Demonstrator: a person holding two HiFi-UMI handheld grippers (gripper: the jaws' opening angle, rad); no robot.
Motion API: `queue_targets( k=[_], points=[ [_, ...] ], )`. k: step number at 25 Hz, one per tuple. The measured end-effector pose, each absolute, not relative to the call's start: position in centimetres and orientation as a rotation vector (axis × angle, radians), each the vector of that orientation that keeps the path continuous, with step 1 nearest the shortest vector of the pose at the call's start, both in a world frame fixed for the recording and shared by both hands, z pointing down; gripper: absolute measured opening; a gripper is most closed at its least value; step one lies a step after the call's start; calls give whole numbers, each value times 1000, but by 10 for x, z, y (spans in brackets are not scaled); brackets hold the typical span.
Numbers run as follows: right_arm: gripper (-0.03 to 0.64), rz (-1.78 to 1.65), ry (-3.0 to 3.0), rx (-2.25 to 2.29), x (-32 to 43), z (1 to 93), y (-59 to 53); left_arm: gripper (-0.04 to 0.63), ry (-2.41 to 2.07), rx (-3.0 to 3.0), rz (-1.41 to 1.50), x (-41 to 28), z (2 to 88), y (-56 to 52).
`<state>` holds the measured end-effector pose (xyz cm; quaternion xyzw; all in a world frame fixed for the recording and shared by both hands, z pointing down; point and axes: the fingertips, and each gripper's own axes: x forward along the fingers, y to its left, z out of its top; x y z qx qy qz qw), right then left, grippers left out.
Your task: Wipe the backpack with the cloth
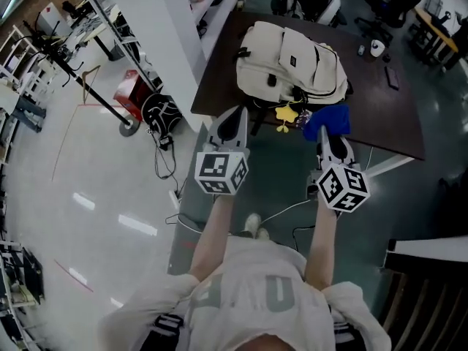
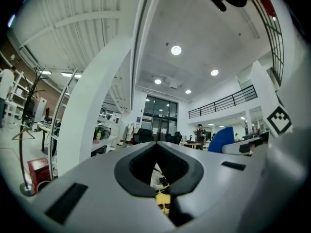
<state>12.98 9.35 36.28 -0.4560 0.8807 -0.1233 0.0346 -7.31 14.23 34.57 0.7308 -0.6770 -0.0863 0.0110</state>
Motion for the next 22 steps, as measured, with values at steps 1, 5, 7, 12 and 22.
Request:
queue_targets(
  k=[1,5,7,12,22],
  points=[
    [43,-376,2707,-1404,133,364,97,-2,-2103,2281,-286,-69,344,147],
    [43,-369,2705,-1399,139,363,106,-2,-2109,2309,-267,-57,338,155],
    [43,-367,2710,-1391,141,362,110,-2,-2109,2324,-253,-52,335,158],
    [43,-331,2740,-1377,139,362,122,-2,-2116,2354,-229,-44,334,164],
    [43,-325,2741,-1348,136,344,128,-2,-2117,2357,-223,-43,321,167]
  ],
)
